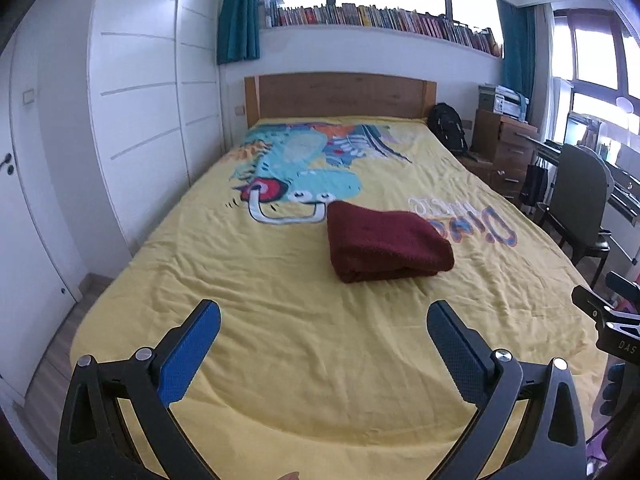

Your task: Fold small clothes

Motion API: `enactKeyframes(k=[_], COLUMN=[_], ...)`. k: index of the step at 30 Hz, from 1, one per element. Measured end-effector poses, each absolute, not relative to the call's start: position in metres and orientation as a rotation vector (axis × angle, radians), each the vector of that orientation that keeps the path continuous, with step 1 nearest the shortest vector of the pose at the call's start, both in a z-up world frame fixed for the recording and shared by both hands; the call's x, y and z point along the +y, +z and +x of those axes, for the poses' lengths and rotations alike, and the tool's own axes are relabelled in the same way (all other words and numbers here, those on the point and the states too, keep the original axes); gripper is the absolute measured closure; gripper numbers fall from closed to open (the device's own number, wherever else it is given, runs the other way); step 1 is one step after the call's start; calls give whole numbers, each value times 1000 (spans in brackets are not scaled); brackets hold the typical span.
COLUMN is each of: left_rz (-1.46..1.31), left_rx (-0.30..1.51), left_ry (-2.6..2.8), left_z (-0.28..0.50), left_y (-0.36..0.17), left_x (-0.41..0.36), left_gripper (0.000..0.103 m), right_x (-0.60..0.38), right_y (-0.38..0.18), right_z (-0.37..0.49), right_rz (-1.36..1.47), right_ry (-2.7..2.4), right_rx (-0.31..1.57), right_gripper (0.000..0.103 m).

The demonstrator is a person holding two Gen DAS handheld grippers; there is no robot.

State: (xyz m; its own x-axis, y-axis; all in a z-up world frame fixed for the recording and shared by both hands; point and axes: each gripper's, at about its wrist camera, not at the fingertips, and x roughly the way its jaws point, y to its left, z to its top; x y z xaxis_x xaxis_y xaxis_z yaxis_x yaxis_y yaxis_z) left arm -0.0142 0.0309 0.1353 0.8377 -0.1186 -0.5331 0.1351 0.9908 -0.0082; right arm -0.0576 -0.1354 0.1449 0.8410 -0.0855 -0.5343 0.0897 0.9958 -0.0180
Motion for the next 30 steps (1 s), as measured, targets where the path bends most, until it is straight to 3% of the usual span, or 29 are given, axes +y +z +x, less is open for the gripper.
enactKeyframes(k=[30], left_rz=[77], left_rx=[500], left_ry=[-96], left_z=[-28], left_y=[138], left_x=[36], left_gripper=[1], right_x=[-143], right_y=[154], right_z=[-86], right_rz=[-19], right_ry=[-152], right_rx=[529], right_gripper=[0])
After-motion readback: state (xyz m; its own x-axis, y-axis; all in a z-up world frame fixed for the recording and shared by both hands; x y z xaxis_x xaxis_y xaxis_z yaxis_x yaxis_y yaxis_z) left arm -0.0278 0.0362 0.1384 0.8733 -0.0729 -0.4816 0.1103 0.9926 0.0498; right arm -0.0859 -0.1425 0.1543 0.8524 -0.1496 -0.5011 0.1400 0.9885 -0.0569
